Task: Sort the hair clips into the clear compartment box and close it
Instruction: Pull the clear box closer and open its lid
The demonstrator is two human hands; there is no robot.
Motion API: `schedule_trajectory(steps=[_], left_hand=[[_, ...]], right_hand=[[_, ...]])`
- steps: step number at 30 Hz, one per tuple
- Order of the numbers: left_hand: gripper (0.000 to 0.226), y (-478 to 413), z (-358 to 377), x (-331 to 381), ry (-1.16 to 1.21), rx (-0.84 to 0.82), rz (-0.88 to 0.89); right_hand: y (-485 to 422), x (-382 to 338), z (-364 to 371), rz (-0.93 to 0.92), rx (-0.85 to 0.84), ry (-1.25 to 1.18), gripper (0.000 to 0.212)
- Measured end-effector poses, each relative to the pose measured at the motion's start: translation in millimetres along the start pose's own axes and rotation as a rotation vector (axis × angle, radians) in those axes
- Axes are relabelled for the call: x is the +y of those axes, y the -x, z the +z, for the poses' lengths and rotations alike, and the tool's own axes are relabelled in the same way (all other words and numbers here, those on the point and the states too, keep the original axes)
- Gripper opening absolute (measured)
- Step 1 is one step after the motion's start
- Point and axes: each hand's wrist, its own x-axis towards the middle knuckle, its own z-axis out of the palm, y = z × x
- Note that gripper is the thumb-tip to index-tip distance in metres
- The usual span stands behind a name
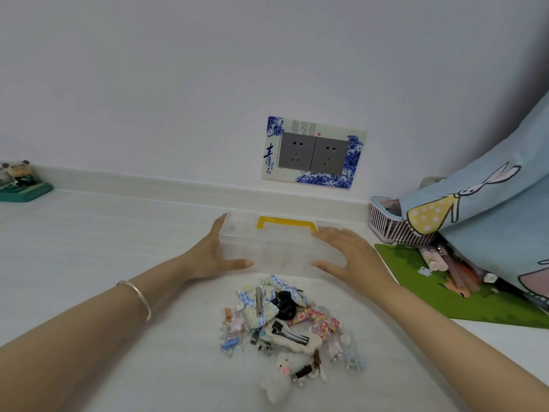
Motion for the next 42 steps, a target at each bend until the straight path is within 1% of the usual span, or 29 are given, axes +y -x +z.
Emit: schedule_trajectory(steps=[3,5,7,9,13,15,19,23,25,27,31,33,36,38,40,42], left_hand=[[0.117,-4,2,-1,-0.003,0.033,0.034],[0.119,-6,2,-4,-0.006,0.042,0.032],[0.120,-8,2,-7,-0.008,0.042,0.026],[0.117,-10,3,-9,-0.016,0.052,0.034],[0.112,-11,4,-12,-0.026,0.072,0.054],[0.112,-11,5,-13,-0.034,0.078,0.064],[0.111,-13,5,-16,-0.057,0.099,0.086],[0.115,-12,5,-17,-0.049,0.089,0.081],[0.115,-11,5,-16,-0.034,0.085,0.087],[0.115,-11,6,-15,-0.021,0.079,0.085],[0.116,-10,4,-17,0.003,0.065,0.079],[0.112,-10,4,-17,-0.019,0.057,0.085],[0.110,-10,3,-17,-0.028,0.024,0.087],[0.105,-10,0,-14,0.046,0.010,0.068],[0.095,-12,-3,-4,0.161,0.061,0.049],[0.081,-17,-8,7,0.198,0.144,0.053]], right_hand=[[-3,2,1,-0.148,0.098,0.142,0.052],[-4,3,1,-0.269,0.161,0.270,0.050],[-5,5,2,-0.351,0.210,0.399,0.050],[-8,7,3,-0.408,0.243,0.477,0.050],[-11,9,2,-0.460,0.247,0.580,0.047],[-10,8,1,-0.440,0.235,0.569,0.046],[-16,-9,6,-0.389,0.202,0.468,0.050],[-37,-47,23,-0.431,0.167,0.393,0.058],[-48,-62,30,-0.467,0.161,0.369,0.056],[-57,-70,33,-0.507,0.179,0.375,0.049],[-62,-71,37,-0.603,0.256,0.502,0.040],[-66,-71,31,-0.564,0.278,0.468,0.040],[-79,-73,15,-0.426,0.159,0.330,0.045],[-84,-69,7,-0.360,0.114,0.241,0.047],[-85,-64,2,-0.314,0.098,0.197,0.049],[-85,-55,-3,-0.265,0.071,0.194,0.050]])
